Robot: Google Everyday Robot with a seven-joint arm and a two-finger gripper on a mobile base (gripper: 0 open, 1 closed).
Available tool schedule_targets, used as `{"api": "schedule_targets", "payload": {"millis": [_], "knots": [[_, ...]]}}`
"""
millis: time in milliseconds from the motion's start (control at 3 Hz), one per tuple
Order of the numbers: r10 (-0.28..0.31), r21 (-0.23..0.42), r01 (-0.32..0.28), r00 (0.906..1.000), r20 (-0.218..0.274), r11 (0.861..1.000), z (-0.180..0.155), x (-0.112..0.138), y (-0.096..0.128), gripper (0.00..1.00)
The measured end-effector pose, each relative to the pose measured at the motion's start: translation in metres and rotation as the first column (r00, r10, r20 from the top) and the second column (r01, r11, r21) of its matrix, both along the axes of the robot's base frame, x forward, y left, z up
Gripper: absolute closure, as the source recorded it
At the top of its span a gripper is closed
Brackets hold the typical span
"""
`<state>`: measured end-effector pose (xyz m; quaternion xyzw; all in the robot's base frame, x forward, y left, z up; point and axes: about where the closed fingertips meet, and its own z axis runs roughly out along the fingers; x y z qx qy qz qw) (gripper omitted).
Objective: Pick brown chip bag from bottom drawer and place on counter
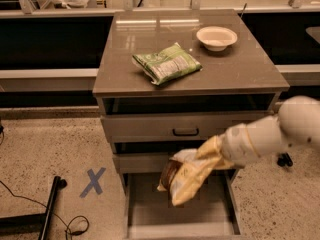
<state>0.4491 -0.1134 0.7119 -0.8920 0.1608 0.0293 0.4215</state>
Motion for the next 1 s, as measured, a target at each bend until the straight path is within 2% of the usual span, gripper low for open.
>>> {"api": "schedule_targets", "payload": {"millis": [333, 667, 1000], "knots": [[0.068, -0.017, -0.067, 0.9945, 0.079, 0.998, 0.070, 0.022, -0.001, 1.00], [0.128, -0.032, -0.125, 0.9852, 0.114, 0.992, 0.129, 0.049, 0.009, 1.00], [0.164, -0.030, -0.162, 0.9792, 0.119, 0.986, 0.176, 0.079, 0.022, 1.00]]}}
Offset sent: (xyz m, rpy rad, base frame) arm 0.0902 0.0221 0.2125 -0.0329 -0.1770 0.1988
